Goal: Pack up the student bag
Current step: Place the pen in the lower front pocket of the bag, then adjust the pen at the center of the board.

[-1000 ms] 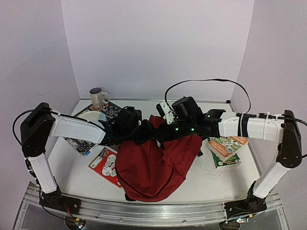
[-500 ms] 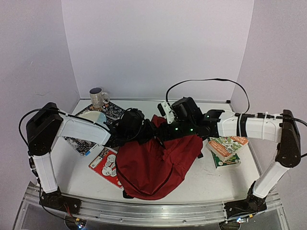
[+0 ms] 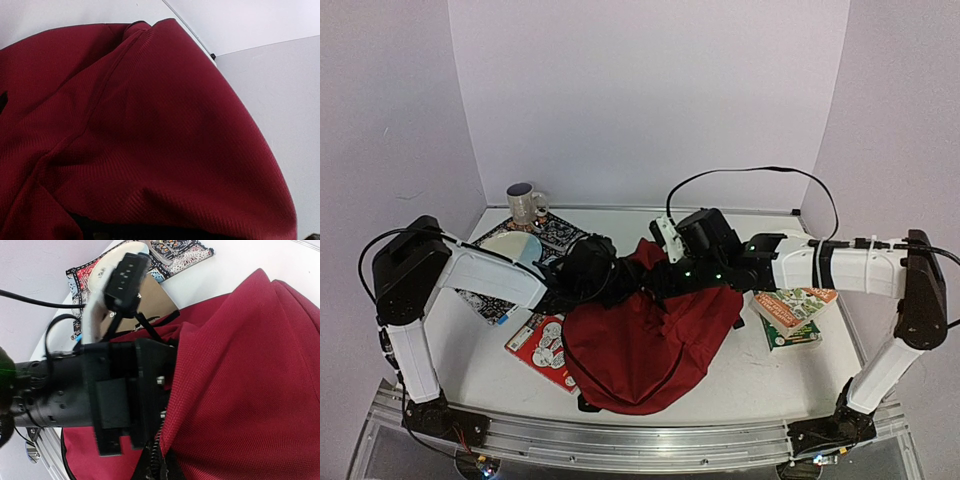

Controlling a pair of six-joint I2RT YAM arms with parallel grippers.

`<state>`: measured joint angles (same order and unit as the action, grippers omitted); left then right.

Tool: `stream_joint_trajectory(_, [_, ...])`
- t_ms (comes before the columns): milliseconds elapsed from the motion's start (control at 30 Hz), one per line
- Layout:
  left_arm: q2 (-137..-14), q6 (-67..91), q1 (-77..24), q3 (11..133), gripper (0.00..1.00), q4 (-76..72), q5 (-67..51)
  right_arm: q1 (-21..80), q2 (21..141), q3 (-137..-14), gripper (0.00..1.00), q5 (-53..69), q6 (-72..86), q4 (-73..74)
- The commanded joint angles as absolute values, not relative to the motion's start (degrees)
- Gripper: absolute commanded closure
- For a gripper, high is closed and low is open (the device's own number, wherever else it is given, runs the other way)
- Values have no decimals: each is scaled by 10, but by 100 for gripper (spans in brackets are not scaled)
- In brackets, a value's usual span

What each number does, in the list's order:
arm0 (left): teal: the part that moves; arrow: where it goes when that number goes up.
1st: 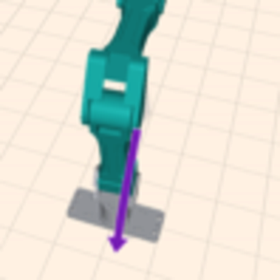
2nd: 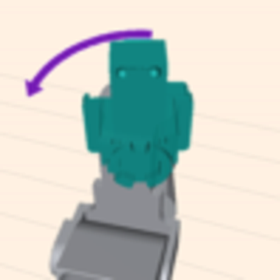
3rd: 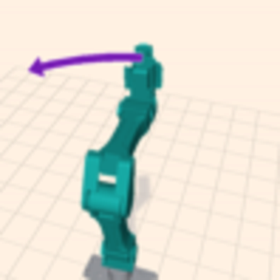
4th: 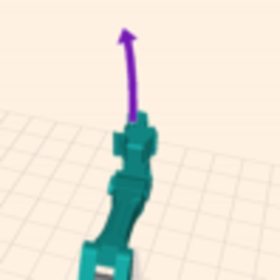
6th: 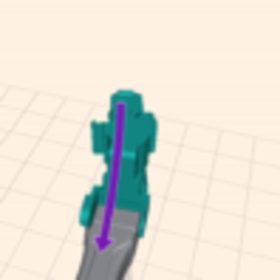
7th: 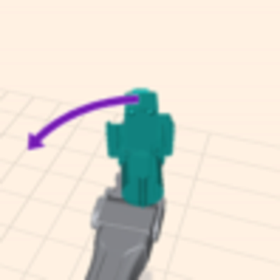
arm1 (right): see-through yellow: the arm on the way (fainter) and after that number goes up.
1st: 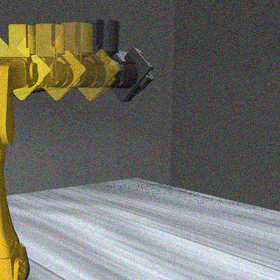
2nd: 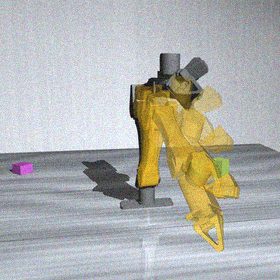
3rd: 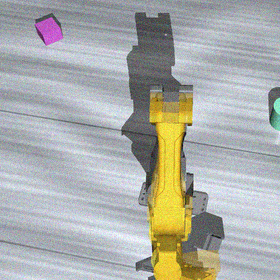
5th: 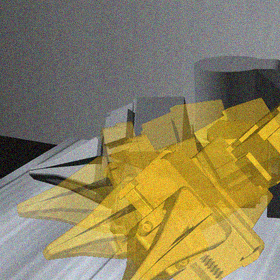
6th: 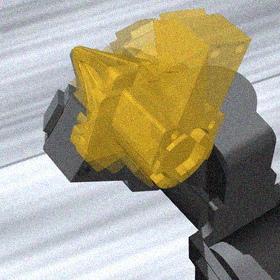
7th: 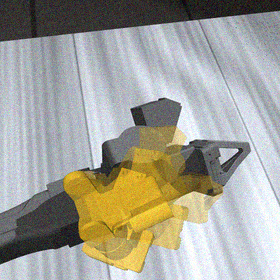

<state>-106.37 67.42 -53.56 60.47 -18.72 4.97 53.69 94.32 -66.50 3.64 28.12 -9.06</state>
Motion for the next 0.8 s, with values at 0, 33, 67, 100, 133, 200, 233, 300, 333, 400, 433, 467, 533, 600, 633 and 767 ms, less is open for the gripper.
stream_joint_trajectory(0, [-968,623,-528,560,53,-219,69,551,921,-656,100,27,273,-103])
stream_joint_trajectory(33, [-951,616,-528,546,52,-217,73,551,920,-655,100,24,272,-103])
stream_joint_trajectory(67, [-936,606,-528,534,50,-213,75,551,918,-654,100,20,272,-103])
stream_joint_trajectory(100, [-924,595,-528,525,48,-204,78,551,917,-652,100,16,272,-103])
stream_joint_trajectory(133, [-912,586,-528,516,46,-192,81,551,916,-650,100,13,272,-102])
stream_joint_trajectory(200, [-888,562,-527,511,42,-142,94,551,913,-645,100,6,272,-101])
stream_joint_trajectory(233, [-877,550,-527,513,41,-118,103,551,911,-643,100,2,272,-101])
stream_joint_trajectory(300, [-856,523,-527,520,38,-55,129,551,909,-640,100,0,271,-101])
stream_joint_trajectory(333, [-848,509,-528,522,37,-28,141,551,908,-638,100,0,269,-100])
stream_joint_trajectory(400, [-826,480,-526,524,34,18,158,550,906,-637,100,-8,267,-100])
stream_joint_trajectory(433, [-819,470,-525,527,32,42,167,551,906,-637,100,-14,265,-99])
stream_joint_trajectory(467, [-812,459,-524,530,31,65,175,551,906,-637,100,-18,263,-99])
stream_joint_trajectory(533, [-798,440,-518,536,29,114,190,551,903,-637,100,-23,260,-98])
stream_joint_trajectory(600, [-787,426,-506,538,28,159,198,550,900,-636,100,-28,257,-97])
stream_joint_trajectory(633, [-781,420,-498,539,27,180,199,550,898,-635,100,-29,256,-97])
stream_joint_trajectory(767, [-770,402,-433,536,28,256,174,551,898,-635,100,-33,250,-97])
